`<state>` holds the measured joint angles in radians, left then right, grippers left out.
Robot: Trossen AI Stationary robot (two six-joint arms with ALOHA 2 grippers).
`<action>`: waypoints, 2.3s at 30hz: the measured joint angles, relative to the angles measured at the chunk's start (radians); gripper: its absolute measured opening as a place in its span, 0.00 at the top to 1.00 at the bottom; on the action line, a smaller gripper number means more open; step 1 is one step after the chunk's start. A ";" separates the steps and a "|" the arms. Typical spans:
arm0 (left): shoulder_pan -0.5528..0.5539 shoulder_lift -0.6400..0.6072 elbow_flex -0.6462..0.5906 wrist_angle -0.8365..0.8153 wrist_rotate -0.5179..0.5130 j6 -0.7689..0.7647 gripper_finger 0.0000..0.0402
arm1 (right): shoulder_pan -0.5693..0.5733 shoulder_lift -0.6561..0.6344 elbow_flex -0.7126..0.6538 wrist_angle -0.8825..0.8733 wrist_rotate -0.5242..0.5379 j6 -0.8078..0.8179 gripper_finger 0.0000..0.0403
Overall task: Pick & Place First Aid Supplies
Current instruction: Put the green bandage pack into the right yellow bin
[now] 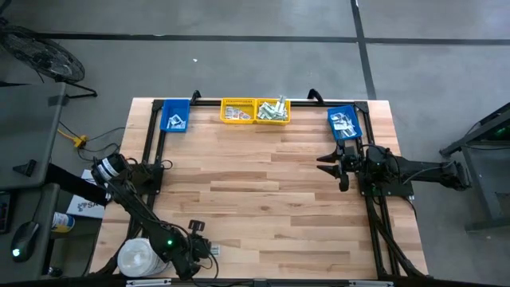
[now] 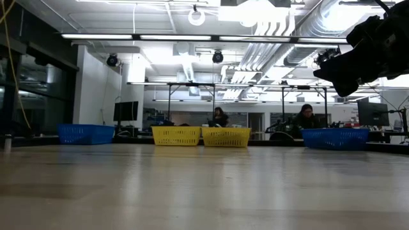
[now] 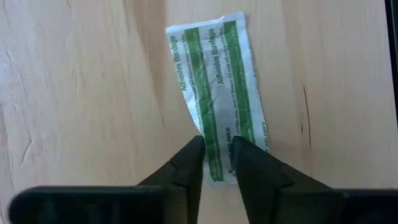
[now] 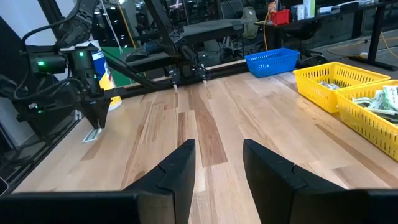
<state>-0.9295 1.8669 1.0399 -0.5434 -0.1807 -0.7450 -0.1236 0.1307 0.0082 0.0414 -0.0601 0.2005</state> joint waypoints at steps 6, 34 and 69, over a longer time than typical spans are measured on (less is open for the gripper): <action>0.000 0.000 -0.002 0.006 -0.011 -0.001 0.90 | 0.000 0.000 0.000 0.000 0.000 0.000 0.68; 0.490 0.012 0.237 -0.182 -0.478 0.448 1.00 | 0.000 0.000 0.000 0.000 0.000 0.000 0.68; 1.327 0.191 0.795 0.163 -0.018 1.073 1.00 | 0.000 0.000 0.000 0.000 0.000 0.000 0.68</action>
<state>0.3977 2.0584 1.8352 -0.3803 -0.1986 0.3285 -0.1235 0.1307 0.0084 0.0410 -0.0599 0.2005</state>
